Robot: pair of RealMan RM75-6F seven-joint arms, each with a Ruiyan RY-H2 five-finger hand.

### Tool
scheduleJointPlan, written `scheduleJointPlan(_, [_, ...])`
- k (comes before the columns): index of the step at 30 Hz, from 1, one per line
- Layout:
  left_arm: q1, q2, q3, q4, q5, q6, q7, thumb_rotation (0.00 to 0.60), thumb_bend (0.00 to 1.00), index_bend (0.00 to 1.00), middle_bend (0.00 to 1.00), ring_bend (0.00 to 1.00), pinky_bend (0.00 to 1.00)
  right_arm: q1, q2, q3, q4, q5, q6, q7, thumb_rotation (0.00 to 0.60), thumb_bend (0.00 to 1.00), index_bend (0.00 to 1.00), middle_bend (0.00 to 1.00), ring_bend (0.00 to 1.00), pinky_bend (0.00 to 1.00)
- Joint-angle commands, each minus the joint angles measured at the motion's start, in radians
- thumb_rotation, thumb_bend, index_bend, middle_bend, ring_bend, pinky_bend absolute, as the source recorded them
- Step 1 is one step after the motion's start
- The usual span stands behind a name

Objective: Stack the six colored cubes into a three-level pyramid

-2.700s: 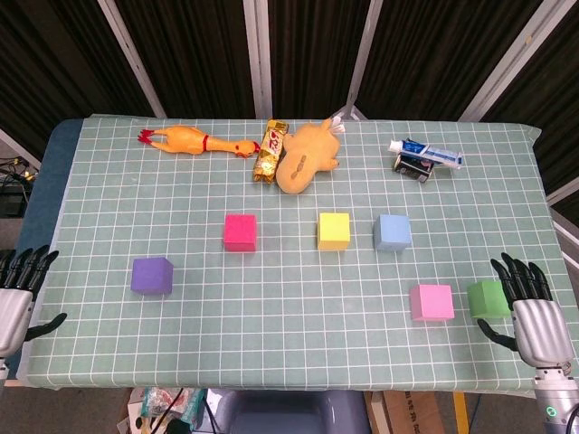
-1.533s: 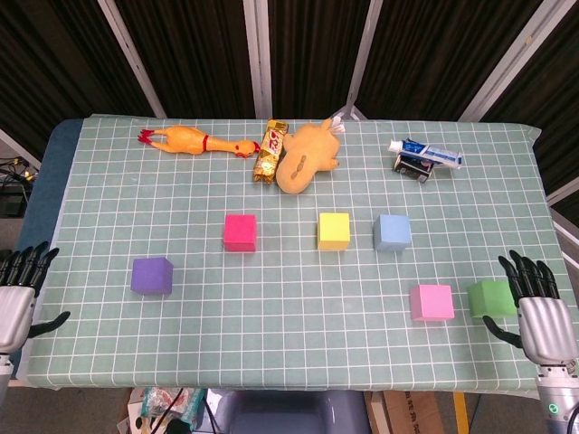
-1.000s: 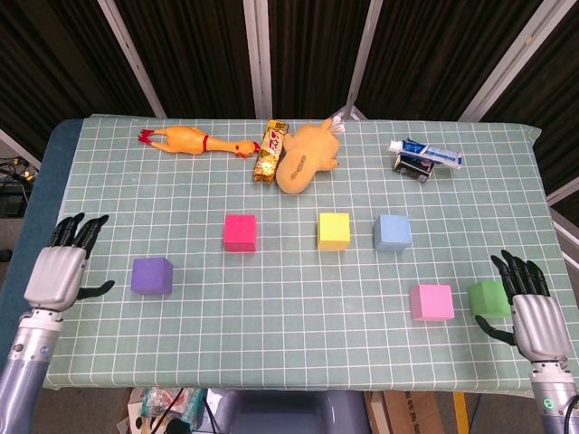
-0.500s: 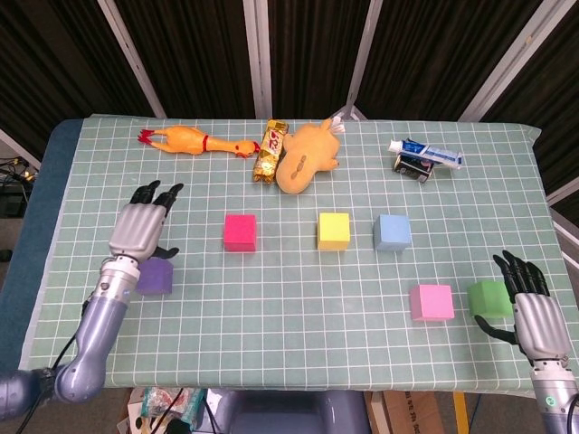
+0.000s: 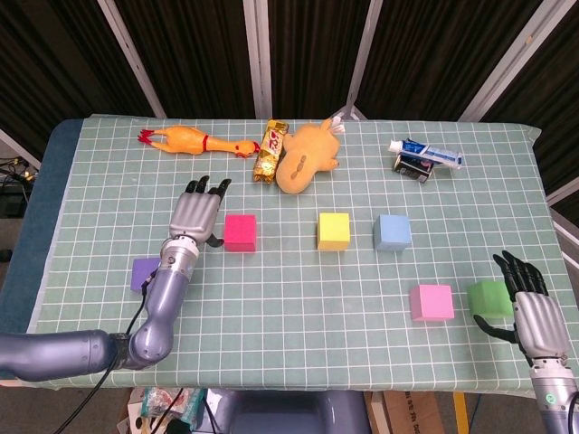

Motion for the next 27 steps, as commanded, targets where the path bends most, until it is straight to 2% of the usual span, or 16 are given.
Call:
scheduleJointPlan(1, [-0.038, -0.039, 0.009, 0.054, -0.033, -0.007, 0.01, 0.6, 0.16, 0.01, 0.25, 0.02, 0.1, 0.001, 0.0, 0.001, -0.001, 0.004, -0.004, 0.003, 0.6, 0.21, 0.0, 0.0, 0.0, 0.0])
scheduleJointPlan(11, [-0.093, -0.106, 0.051, 0.166, -0.056, -0.049, 0.003, 0.6, 0.15, 0.01, 0.26, 0.02, 0.1, 0.005, 0.004, 0.0, -0.008, 0.011, -0.018, 0.011, 0.6, 0.21, 0.0, 0.0, 0.0, 0.0])
scheduleJointPlan(20, [-0.115, -0.141, 0.092, 0.22, -0.01, -0.072, -0.019, 0.6, 0.15, 0.01, 0.26, 0.02, 0.12, 0.007, 0.006, 0.001, -0.014, 0.019, -0.025, 0.012, 0.6, 0.21, 0.0, 0.0, 0.0, 0.0])
scheduleJointPlan(27, [-0.119, -0.161, 0.119, 0.257, 0.017, -0.084, -0.036, 0.6, 0.15, 0.01, 0.31, 0.03, 0.12, 0.006, 0.006, 0.001, -0.016, 0.021, -0.024, 0.009, 0.6, 0.21, 0.0, 0.0, 0.0, 0.0])
